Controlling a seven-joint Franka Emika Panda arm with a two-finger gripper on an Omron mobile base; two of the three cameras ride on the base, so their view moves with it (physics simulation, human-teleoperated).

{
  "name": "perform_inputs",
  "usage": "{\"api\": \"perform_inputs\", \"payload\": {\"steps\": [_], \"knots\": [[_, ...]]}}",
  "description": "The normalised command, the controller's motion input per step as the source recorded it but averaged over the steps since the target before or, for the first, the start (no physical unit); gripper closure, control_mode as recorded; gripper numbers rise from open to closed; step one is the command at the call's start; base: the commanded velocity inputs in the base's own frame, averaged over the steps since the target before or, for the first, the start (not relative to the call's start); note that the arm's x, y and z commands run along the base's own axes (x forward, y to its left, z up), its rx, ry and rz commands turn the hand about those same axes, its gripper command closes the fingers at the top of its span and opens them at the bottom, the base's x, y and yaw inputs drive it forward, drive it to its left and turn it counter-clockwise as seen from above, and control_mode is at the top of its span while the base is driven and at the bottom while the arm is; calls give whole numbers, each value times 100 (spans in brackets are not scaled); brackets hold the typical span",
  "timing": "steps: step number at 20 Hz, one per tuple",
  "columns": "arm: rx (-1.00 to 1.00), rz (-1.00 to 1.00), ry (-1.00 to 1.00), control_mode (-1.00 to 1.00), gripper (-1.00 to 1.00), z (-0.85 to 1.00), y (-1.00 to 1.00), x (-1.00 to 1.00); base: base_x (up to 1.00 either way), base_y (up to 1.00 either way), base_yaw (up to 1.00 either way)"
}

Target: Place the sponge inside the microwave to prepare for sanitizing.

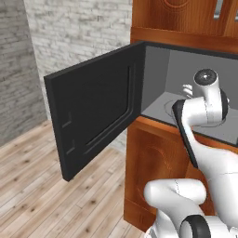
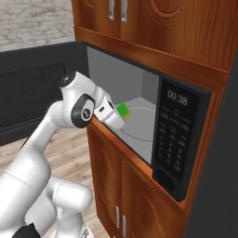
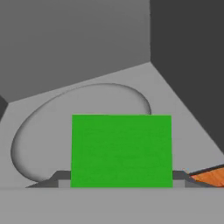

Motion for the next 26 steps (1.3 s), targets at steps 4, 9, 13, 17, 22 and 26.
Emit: {"api": "perform_inputs", "payload": {"steps": [4,9,13,17,22,26], "knots": [[0,0,0,-100,100,-23,-32,51,0,0,0],[0,0,0,-100,100,-31,-39,35,0,0,0],[0,0,0,-100,100,-39,-26,32,0,0,0],[2,6,0,-100,100,-28,-6,37,0,0,0],[4,12,6,-100,100,-13,-1,26,0,0,0],[6,9,8,-100,100,-16,-4,14,0,0,0]]}}
